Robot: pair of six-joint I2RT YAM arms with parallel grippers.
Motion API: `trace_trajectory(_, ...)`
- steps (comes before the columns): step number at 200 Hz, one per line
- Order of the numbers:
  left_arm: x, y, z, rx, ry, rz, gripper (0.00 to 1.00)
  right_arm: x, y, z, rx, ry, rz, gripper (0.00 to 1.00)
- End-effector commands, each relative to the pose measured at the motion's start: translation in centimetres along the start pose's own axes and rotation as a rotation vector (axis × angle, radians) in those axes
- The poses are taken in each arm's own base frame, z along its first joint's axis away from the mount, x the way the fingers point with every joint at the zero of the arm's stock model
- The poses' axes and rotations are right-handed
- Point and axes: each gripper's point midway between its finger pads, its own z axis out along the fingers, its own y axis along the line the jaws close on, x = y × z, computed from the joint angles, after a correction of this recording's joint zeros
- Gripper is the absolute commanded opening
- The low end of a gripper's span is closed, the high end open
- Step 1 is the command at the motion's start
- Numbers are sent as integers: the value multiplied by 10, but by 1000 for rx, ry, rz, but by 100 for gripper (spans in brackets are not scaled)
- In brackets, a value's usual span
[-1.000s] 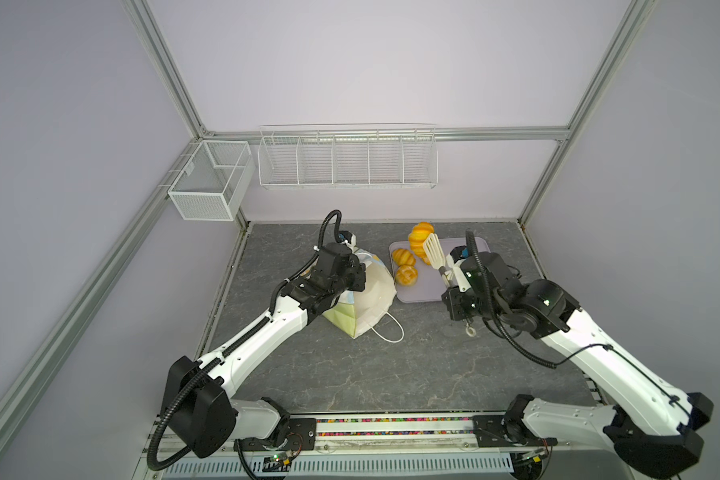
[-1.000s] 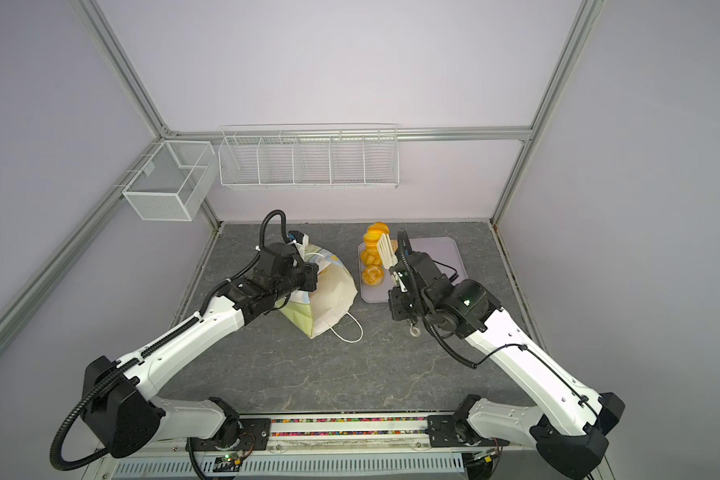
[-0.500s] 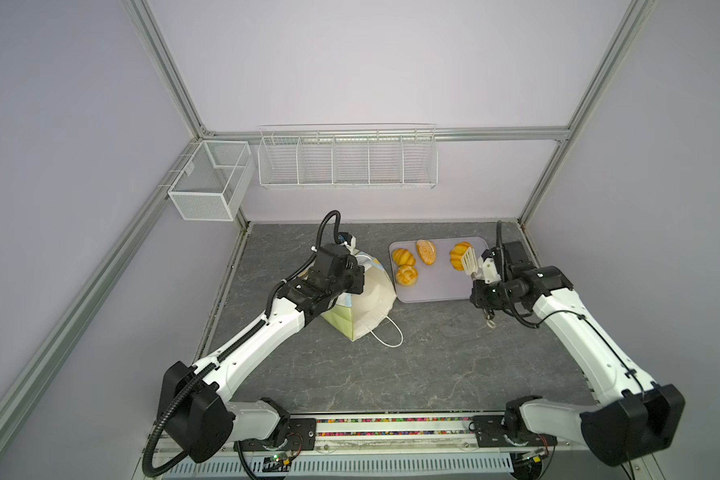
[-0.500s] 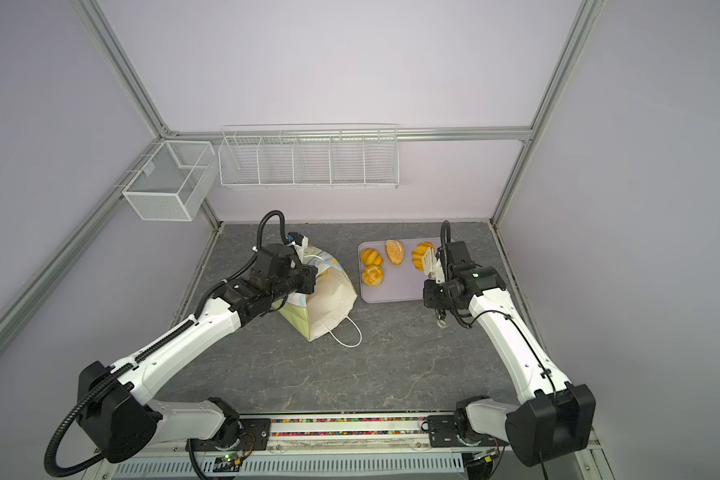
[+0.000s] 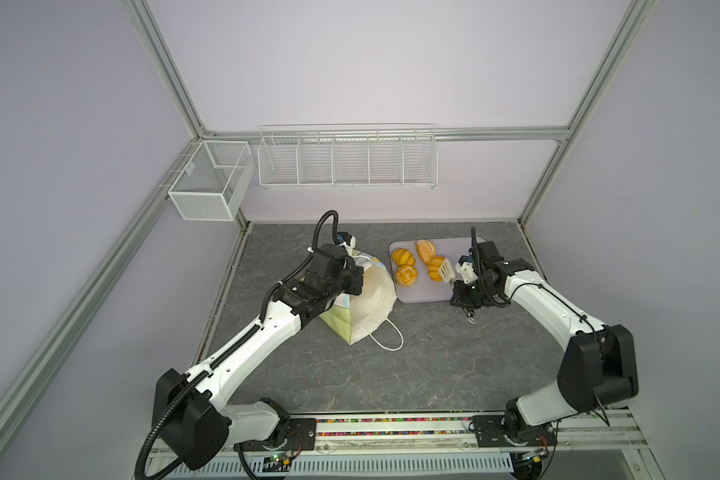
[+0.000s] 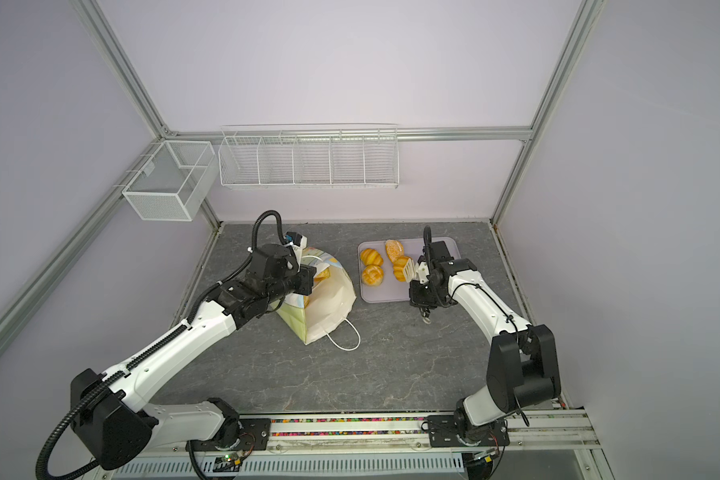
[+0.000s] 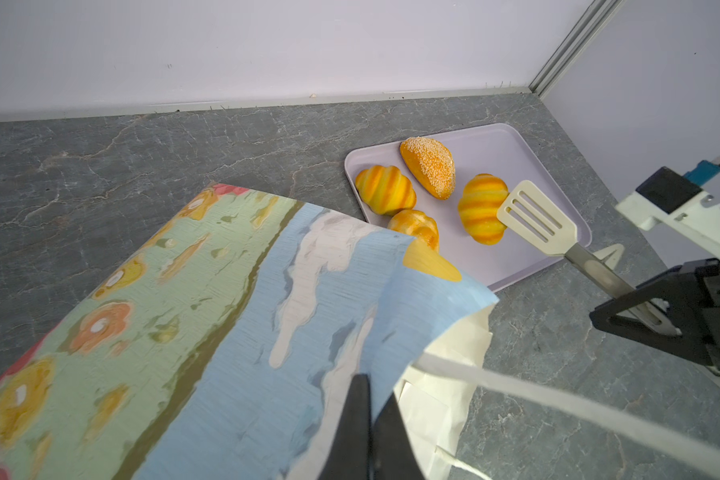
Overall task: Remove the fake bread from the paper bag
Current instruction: 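Carry the bun over the lavender tray and release it beside the other buns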
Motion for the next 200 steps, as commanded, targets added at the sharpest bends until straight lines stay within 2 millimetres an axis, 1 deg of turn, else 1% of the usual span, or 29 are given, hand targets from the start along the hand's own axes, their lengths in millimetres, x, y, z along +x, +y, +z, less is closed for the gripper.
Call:
trace_trajectory(1,-5,3,-10,-8,-18,11,0,-10,14,5,-34,-15,-52,10)
trace_trajectory(23,-5,4,-12,-9,-23,15,0,-10,17,16,-27,12,-58,12)
trace_trajectory(40,-5,5,-15,-9,-27,18,0,-11,17,20,-4,19,-64,17)
trace_trajectory(67,-4,8,-19,-20,-32,24,0,-16,17,19,29,3,-73,28)
trace_trajectory(89,-4,10,-22,-23,-37,26,0,-19,16,16,49,-6,-77,33)
trace_trajectory(116,-5,10,-25,-23,-43,27,0,-18,14,14,68,0,-76,39)
trace_trajectory(141,-6,10,-26,-24,-46,27,0,-15,11,10,90,1,-78,41)
trace_trajectory(173,-6,11,-27,-31,-46,32,0,-15,13,-3,108,-22,-89,42)
trace_trajectory(187,-6,13,-29,-38,-49,41,0,-16,15,-11,111,-37,-95,42)
trace_trajectory(200,-8,14,-30,-46,-55,53,0,-15,18,-18,107,-49,-107,39)
